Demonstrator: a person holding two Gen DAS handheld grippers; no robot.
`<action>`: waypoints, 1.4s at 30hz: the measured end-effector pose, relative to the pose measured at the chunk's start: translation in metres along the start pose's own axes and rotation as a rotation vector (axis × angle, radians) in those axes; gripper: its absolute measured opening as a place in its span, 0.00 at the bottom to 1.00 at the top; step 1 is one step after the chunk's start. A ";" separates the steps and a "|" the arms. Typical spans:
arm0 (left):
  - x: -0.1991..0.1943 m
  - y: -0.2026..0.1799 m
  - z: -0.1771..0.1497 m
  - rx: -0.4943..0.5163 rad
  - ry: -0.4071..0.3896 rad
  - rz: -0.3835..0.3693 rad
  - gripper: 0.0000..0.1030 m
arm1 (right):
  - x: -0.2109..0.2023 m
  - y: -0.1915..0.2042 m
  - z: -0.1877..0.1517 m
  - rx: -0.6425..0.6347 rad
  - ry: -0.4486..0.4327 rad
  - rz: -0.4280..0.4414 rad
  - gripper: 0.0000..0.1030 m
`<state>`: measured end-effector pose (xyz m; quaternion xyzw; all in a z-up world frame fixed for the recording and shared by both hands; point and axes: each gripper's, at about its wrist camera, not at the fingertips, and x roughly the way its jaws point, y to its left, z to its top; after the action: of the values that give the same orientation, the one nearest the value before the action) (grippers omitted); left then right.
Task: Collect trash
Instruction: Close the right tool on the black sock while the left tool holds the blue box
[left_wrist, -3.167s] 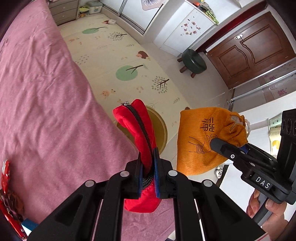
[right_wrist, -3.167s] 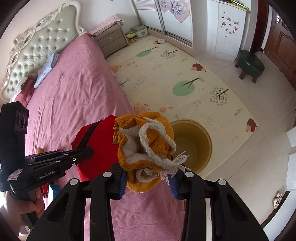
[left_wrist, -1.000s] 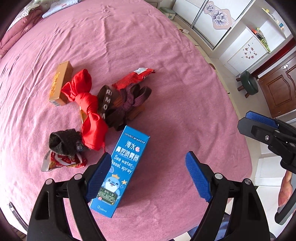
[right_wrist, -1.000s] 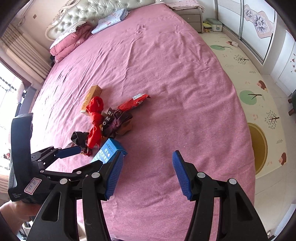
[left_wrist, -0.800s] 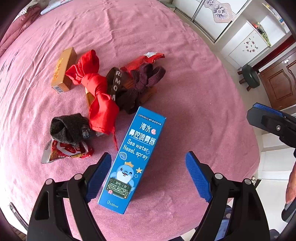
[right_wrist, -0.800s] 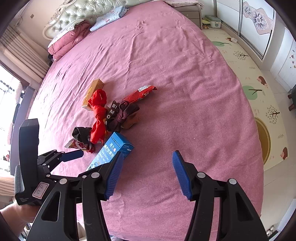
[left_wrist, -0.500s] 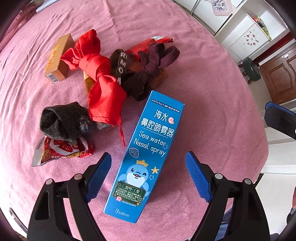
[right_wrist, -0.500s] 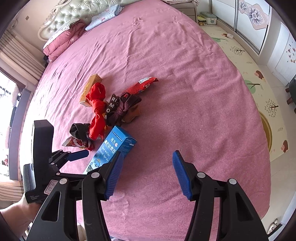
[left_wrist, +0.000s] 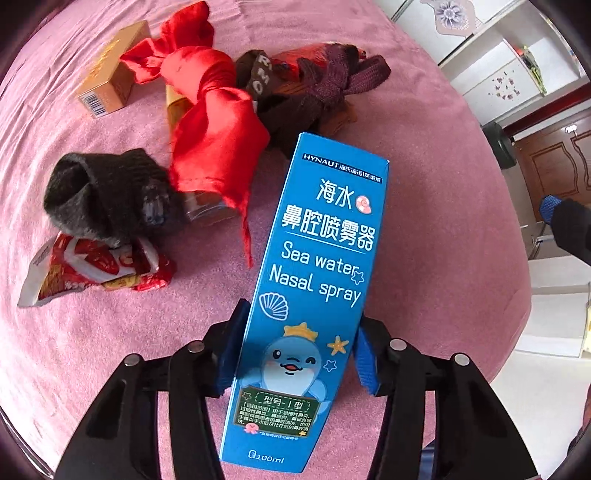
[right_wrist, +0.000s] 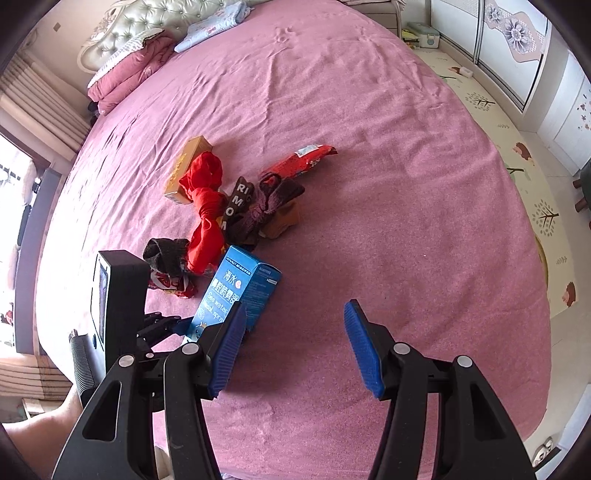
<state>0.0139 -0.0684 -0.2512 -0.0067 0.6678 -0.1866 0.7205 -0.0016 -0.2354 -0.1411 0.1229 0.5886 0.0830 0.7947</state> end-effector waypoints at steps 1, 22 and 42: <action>-0.005 0.007 -0.004 -0.024 -0.012 -0.010 0.50 | 0.002 0.005 0.002 -0.011 0.003 0.007 0.53; -0.116 0.152 -0.050 -0.440 -0.253 -0.032 0.50 | 0.076 0.159 0.054 -0.274 0.072 0.198 0.49; -0.096 0.183 -0.038 -0.488 -0.223 -0.041 0.50 | 0.152 0.167 0.055 -0.317 0.222 0.108 0.12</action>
<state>0.0209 0.1377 -0.2107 -0.2141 0.6092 -0.0329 0.7629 0.0975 -0.0392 -0.2165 0.0176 0.6449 0.2303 0.7285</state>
